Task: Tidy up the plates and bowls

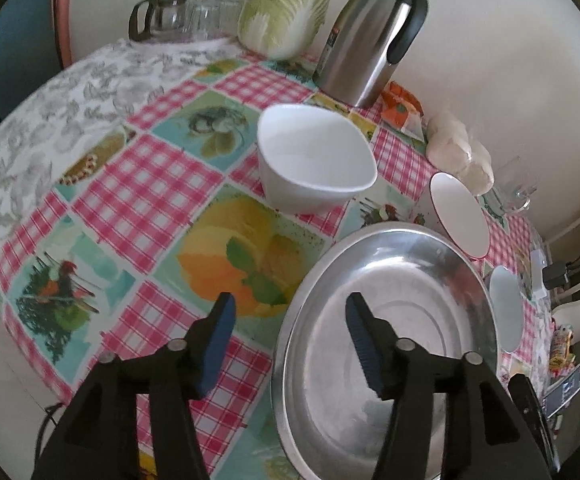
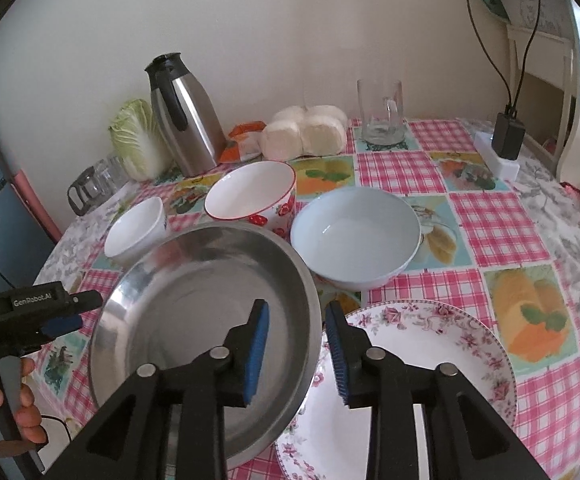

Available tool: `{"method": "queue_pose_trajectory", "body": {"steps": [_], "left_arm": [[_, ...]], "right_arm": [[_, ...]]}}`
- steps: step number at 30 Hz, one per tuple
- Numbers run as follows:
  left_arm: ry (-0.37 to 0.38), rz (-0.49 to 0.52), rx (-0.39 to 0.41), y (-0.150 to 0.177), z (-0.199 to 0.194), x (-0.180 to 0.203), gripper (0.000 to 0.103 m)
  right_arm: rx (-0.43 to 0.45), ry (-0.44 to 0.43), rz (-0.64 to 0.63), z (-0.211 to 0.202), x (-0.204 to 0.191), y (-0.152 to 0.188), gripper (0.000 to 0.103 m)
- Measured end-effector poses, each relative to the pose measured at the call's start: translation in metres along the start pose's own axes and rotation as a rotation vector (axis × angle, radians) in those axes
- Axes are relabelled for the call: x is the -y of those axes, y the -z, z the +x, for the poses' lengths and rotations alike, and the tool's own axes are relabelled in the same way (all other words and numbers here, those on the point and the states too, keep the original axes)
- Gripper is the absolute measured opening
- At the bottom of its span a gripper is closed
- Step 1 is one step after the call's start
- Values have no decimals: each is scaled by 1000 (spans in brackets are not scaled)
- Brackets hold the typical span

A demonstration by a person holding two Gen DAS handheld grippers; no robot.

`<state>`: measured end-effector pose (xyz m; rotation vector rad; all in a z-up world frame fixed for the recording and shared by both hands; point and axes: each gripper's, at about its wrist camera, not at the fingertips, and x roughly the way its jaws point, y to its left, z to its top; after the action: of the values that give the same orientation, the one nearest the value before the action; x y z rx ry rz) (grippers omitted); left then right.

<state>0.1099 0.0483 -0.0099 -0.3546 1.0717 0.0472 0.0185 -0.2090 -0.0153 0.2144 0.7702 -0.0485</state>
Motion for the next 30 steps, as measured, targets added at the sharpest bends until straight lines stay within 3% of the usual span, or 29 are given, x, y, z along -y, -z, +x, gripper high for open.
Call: {"method": "queue_pose_trajectory", "body": {"steps": [2,3,5,6,10,12,16,18,21,30], "left_arm": [[-18,19,6,1,-1,2,62],[-30,29,10,1,-2,3,65],[-49,45,22,2,-1,6,81],[-56,56,29,3,-1,6,83],[-86,105,57,4,-1,10,91],[-88,121,65,5,-2,12,92],[-99,146,75,7,-2,17,92],[-99,155,81,7,-3,19,93],[-99,158,96,8,-5,20,101],[-59,163,157,8,-21,25,101]], "right_arm": [[-2,-8,-4,1,-2,0,58],[-3,-10,-8,1,-3,1,60],[-5,-5,-22,3,-6,1,67],[-5,-3,-26,3,-7,2,72],[-2,-8,-30,5,-8,2,78],[2,-8,-36,5,-9,2,91],[11,-14,-44,4,-11,2,94],[15,-13,-47,4,-11,3,101],[19,-13,-46,3,-11,2,102],[50,-6,-18,-3,-4,1,103]]}}
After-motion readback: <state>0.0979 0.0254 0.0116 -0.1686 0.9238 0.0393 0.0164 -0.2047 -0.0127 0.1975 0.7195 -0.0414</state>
